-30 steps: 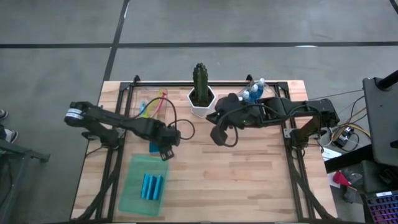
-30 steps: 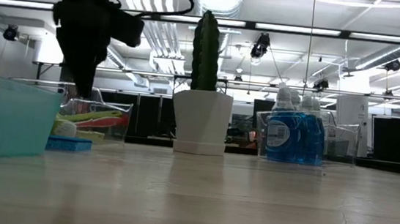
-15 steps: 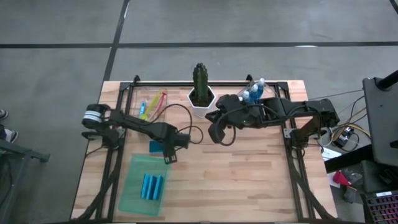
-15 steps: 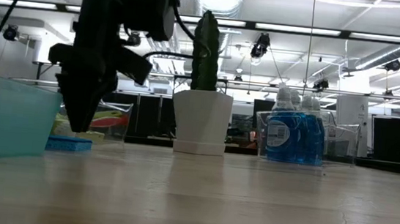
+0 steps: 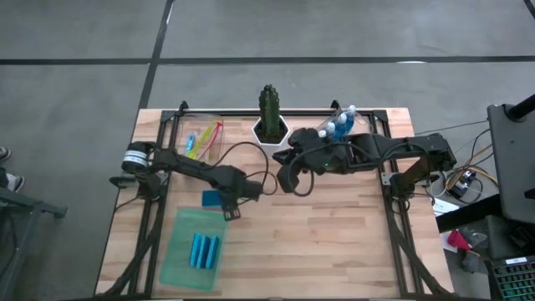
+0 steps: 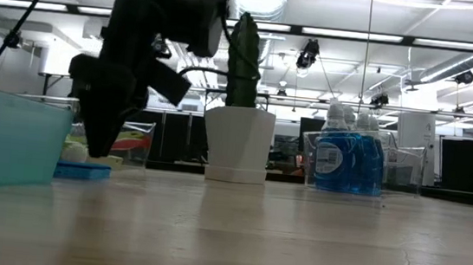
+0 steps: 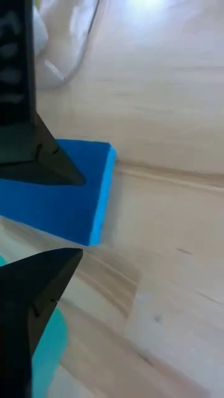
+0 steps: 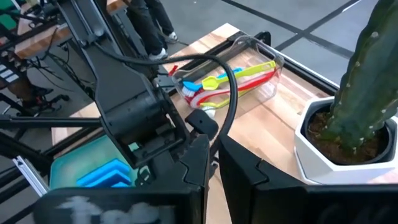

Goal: Pick & Place Kitchen Sink Supplies
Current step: Put the sponge into the green bin

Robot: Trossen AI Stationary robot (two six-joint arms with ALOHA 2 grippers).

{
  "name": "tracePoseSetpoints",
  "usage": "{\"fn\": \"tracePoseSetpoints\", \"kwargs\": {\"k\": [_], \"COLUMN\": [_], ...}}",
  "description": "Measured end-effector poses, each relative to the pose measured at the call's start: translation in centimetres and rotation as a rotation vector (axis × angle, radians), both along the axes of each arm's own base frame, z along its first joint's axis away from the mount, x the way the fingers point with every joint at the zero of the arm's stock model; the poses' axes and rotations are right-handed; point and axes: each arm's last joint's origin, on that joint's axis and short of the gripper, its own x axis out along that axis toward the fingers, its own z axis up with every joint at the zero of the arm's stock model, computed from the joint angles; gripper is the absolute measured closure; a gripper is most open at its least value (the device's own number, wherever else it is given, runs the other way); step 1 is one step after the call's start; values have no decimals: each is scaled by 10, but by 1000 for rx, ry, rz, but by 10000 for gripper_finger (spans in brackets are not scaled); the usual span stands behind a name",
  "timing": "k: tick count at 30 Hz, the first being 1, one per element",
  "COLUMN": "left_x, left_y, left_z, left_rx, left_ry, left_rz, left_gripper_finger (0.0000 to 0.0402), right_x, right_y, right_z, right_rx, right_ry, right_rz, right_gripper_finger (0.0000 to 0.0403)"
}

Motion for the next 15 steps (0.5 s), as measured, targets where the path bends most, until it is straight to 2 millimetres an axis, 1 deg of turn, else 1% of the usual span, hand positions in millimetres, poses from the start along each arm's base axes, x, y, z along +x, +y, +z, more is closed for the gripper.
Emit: {"fn": "tracePoseSetpoints", "kwargs": {"k": [5,10,15], "left_x": [3,-3,-4], "left_y": [0,1,1], "left_z": [6,4,1], "left_rx": [4,-10,-8], "left_ry": [-7,43,42], "left_rz": [-12,32,57], "left_gripper_finger": [234,233,221], "right_x": [0,0,0], "right_y": [0,0,0], "right_z": [-1,-1,-2], "right_rx": [2,2,0], "right_ry": [1,2,5], "right_rz": [-1,-1,0], "right_gripper_finger": [369,369,369]}}
